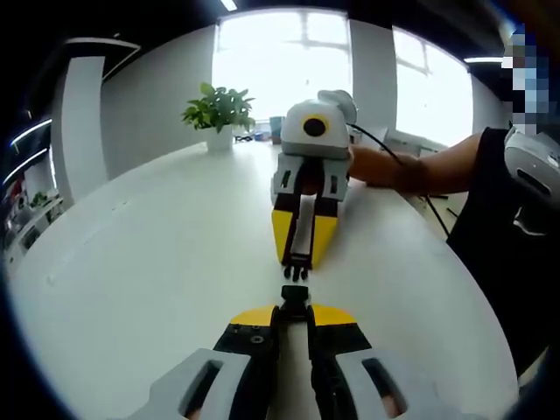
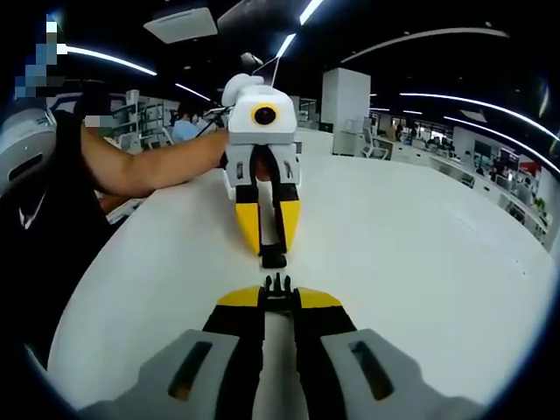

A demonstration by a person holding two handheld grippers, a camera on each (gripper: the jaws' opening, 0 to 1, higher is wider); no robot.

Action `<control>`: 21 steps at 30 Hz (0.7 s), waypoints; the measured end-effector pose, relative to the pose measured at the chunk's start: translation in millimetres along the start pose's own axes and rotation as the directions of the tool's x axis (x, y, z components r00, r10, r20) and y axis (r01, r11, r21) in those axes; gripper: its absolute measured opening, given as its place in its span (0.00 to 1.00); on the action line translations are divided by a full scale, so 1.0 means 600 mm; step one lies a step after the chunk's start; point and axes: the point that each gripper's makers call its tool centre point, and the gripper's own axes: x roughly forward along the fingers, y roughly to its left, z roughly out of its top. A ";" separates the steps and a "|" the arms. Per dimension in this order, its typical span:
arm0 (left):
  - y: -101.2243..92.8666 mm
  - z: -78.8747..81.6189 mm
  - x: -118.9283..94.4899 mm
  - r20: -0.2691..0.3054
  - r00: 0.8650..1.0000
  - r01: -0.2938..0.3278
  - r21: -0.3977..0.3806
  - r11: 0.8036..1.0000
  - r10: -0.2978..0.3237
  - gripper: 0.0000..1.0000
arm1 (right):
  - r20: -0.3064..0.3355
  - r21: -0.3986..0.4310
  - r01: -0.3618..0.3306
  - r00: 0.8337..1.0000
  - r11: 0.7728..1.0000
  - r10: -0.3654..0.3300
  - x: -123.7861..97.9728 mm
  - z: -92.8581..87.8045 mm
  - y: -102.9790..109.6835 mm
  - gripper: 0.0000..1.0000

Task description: Snap the two parts of the plastic buckle together until the buckle closes and remains connected.

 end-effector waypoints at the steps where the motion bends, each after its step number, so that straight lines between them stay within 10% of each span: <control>1: 0.000 0.000 0.000 -0.001 1.000 -0.001 0.001 1.000 0.001 0.11 | 0.001 0.000 0.000 1.000 1.000 0.000 0.001 0.001 -0.001 0.12; 21: -0.002 0.002 0.003 -0.003 1.000 0.002 0.002 1.000 -0.002 0.11 | 0.005 -0.008 -0.002 1.000 1.000 0.002 0.002 0.003 0.002 0.12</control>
